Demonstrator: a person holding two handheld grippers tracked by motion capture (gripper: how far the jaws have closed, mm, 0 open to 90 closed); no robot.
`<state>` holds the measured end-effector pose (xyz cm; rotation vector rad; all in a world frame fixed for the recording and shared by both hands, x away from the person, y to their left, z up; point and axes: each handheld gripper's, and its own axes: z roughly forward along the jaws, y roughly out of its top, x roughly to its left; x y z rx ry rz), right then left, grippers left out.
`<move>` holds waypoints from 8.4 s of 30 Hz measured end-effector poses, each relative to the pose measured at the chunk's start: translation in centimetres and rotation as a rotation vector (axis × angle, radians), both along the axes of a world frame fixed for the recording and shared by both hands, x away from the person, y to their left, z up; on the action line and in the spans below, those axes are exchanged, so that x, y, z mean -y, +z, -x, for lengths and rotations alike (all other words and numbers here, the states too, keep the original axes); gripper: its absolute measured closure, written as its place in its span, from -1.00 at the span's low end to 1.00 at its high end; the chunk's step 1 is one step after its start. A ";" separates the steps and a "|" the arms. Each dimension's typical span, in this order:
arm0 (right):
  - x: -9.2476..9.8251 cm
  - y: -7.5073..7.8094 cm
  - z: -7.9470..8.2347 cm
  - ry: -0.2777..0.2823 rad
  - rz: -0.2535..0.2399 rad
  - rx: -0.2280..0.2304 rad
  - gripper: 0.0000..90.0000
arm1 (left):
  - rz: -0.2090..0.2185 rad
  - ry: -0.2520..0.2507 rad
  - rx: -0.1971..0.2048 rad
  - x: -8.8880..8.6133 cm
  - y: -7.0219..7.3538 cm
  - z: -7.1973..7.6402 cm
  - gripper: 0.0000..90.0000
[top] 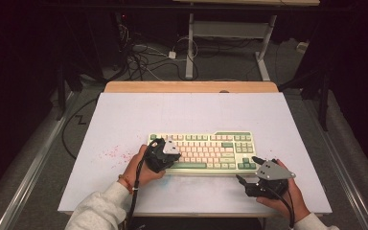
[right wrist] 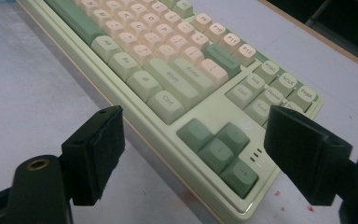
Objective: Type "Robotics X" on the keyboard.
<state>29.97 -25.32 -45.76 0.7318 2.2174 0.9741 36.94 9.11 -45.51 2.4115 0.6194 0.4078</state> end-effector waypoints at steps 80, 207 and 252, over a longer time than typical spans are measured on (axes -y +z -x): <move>0.0 0.2 -0.1 0.003 -0.016 -0.003 -0.55 | 0.138 0.140 0.068 -7.0 0.5 2.1 0.91; 0.7 0.3 0.3 -0.012 -0.005 -0.005 -0.53 | 0.048 -0.039 0.115 -1.1 2.1 1.8 0.64; 1.1 0.8 0.3 -0.022 -0.013 0.011 -0.35 | 0.024 0.102 0.292 -5.8 0.4 3.7 -0.58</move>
